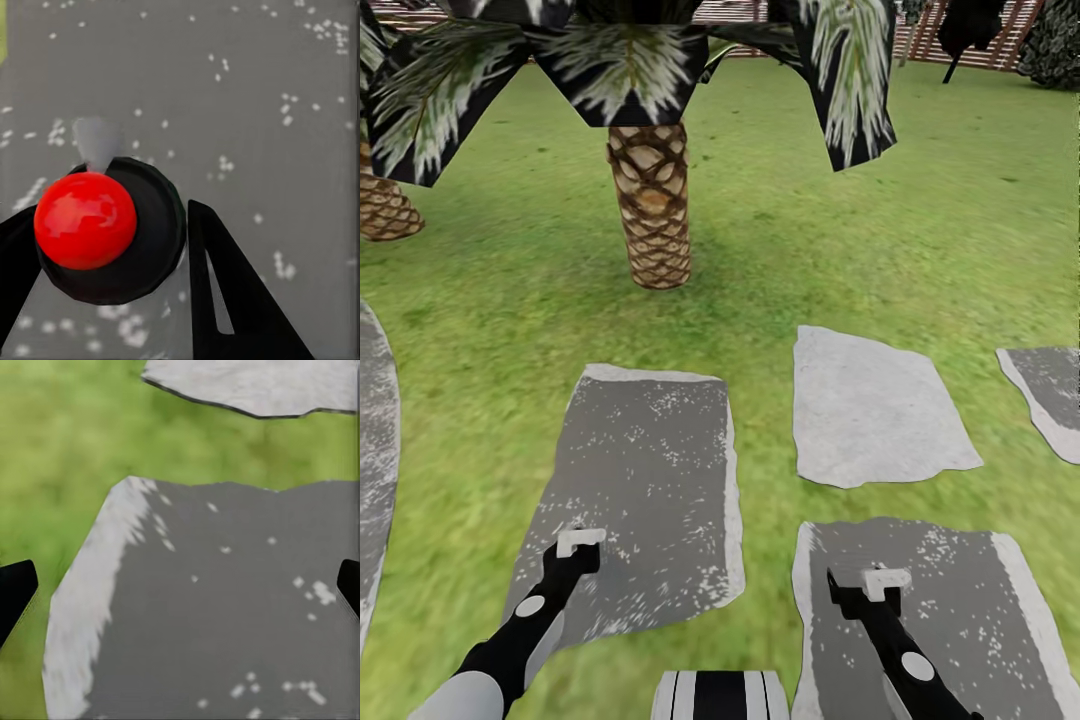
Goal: In the garden, pick up the pesticide atomizer on the floor and spray pesticide onto both trees until each tree trunk is fully covered.
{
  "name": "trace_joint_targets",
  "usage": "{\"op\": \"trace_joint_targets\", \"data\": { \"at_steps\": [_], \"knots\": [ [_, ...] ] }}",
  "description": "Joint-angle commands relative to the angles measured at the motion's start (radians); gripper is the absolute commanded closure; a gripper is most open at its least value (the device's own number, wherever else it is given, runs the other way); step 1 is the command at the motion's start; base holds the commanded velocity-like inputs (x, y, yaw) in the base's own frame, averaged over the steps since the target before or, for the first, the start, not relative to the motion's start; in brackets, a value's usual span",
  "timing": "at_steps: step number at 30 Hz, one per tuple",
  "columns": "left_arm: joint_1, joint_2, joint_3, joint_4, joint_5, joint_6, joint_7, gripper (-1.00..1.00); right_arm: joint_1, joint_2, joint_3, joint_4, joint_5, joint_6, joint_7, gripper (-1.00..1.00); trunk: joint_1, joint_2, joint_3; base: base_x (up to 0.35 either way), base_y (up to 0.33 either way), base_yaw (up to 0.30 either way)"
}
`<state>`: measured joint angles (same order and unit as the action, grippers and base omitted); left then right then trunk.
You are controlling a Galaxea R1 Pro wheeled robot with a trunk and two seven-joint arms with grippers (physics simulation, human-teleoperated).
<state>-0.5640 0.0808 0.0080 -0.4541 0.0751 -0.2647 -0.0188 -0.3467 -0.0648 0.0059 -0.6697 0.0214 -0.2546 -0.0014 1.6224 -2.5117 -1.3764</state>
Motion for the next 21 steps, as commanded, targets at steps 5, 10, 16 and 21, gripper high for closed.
{"op": "trace_joint_targets", "data": {
  "at_steps": [5, 10, 16, 21],
  "knots": [
    [0.0, 0.001, -0.001, 0.0, 0.0, 0.001, -0.001, 1.0, 0.0, 0.0, 0.0, -0.001, -0.001, 0.0, 0.0, -1.0, -0.002, 0.001, 0.019, 0.0, 0.0, 0.0],
    [0.0, 0.002, -0.003, 0.0, 0.0, 0.002, -0.001, 1.0, 0.0, 0.018, 0.0, 0.001, -0.001, 0.0, -0.001, -1.0, -0.004, 0.002, 0.039, 0.0, 0.0, 0.0],
    [-0.002, 0.002, -0.002, -0.001, 0.0, 0.006, 0.0, 1.0, 0.0, 0.04, -0.001, 0.001, 0.0, 0.0, -0.002, -1.0, -0.007, 0.004, 0.062, 0.0, 0.0, 0.0],
    [-0.003, 0.002, 0.0, -0.001, 0.0, 0.012, 0.002, 1.0, 0.0, 0.04, -0.002, 0.001, 0.0, -0.001, -0.002, -1.0, -0.009, 0.005, 0.081, 0.0, 0.0, 0.0]
  ]
}}
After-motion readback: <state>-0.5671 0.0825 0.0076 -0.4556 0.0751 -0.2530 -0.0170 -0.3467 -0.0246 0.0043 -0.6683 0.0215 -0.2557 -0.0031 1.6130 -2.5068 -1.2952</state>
